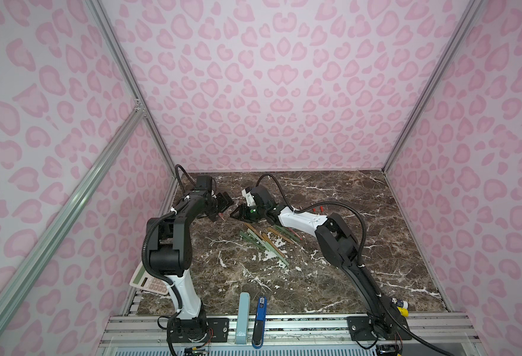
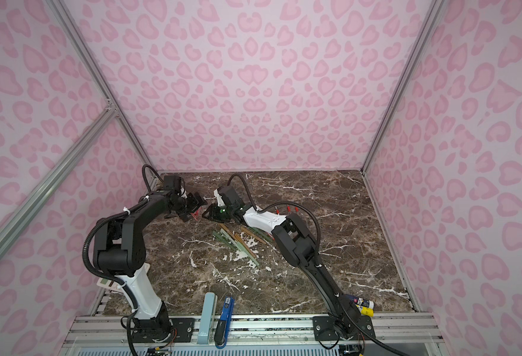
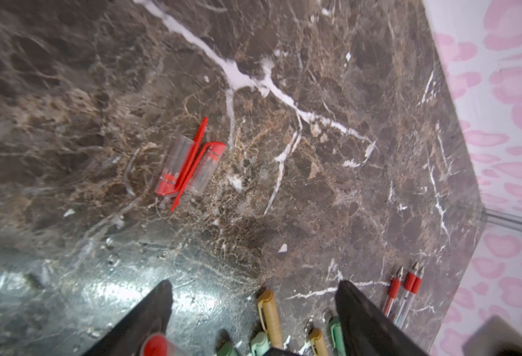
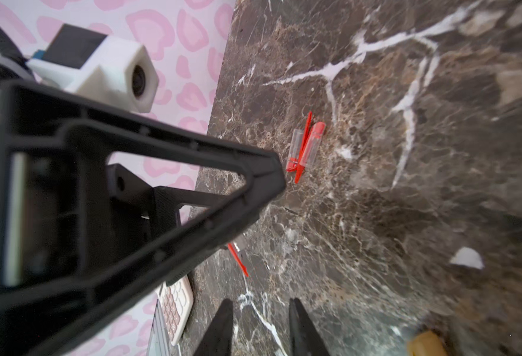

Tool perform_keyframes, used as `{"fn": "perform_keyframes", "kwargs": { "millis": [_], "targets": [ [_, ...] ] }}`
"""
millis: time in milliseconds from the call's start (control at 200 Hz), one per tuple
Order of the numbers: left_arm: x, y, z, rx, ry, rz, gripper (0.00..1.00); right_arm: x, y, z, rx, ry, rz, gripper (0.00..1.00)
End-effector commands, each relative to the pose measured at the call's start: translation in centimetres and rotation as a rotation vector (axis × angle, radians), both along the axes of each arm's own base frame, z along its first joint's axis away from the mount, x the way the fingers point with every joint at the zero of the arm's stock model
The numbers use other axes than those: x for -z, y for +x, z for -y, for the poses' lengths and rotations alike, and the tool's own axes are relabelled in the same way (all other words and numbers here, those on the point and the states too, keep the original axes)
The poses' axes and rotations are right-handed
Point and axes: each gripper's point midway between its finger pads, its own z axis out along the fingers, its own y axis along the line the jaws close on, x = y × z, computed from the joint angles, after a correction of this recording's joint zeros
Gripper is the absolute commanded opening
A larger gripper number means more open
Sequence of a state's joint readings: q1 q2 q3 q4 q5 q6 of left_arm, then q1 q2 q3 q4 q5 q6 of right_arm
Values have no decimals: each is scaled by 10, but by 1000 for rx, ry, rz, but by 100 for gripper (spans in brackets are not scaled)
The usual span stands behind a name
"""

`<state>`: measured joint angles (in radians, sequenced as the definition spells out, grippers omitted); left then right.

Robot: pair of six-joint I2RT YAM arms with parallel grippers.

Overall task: Remove pen caps from pens
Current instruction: Place the pen cap at the middle-left of the table.

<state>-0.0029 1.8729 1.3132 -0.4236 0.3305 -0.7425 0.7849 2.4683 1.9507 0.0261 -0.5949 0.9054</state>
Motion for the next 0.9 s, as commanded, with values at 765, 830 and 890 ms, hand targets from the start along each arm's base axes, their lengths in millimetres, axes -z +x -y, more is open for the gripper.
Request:
{"fn": "perform_keyframes", "kwargs": {
  "millis": [765, 830, 890],
  "targets": [
    [-33, 17, 18, -87, -294, 134, 99, -7, -1, -49, -80, 193, -85, 0],
    [-33, 16, 17, -84, -286, 137, 98, 0, 2, -48, -65, 178, -93, 0],
    [-34, 15, 18, -83, -290, 137, 98, 5, 5, -46, -45, 170, -99, 0]
  ]
}}
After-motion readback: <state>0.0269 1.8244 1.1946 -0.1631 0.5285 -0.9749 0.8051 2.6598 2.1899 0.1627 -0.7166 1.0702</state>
